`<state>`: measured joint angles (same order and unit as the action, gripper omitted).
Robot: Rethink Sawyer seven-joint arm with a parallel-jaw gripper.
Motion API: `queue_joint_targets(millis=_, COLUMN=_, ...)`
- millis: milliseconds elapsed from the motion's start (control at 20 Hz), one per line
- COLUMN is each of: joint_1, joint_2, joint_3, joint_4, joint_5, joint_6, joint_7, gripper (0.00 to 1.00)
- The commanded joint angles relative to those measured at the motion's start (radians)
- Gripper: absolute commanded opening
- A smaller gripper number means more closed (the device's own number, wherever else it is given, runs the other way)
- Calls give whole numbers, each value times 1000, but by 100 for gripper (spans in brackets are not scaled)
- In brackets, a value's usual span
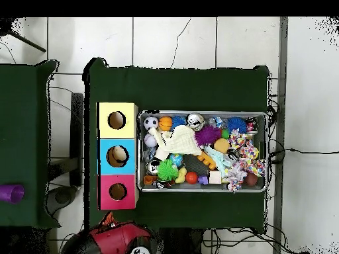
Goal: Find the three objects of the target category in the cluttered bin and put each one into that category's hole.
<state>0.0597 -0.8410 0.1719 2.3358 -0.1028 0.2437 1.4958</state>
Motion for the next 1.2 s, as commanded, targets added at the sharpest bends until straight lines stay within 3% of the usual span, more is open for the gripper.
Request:
queue_joint_targets(millis=50, joint_1=-50, joint_2=-186, joint_3=119, joint_4=6, joint_5=92, joint_6=242, joint_7=102, gripper=0)
queue_joint_targets(millis=250, joint_1=-69, joint_2=-235, joint_3=135, joint_4=14, joint_5=103, joint_6=297, joint_7=71, gripper=0)
queue_joint_targets(millis=500, joint_1=-89, joint_2=-236, joint_3=179, joint_4=9, joint_5=114, joint_6=284, joint_7=48, gripper=0)
queue_joint_targets(millis=1200, joint_1=-101, joint_2=-37, joint_3=175, joint_4=-154, joint_5=-13, joint_6=167, joint_7=24, gripper=0)
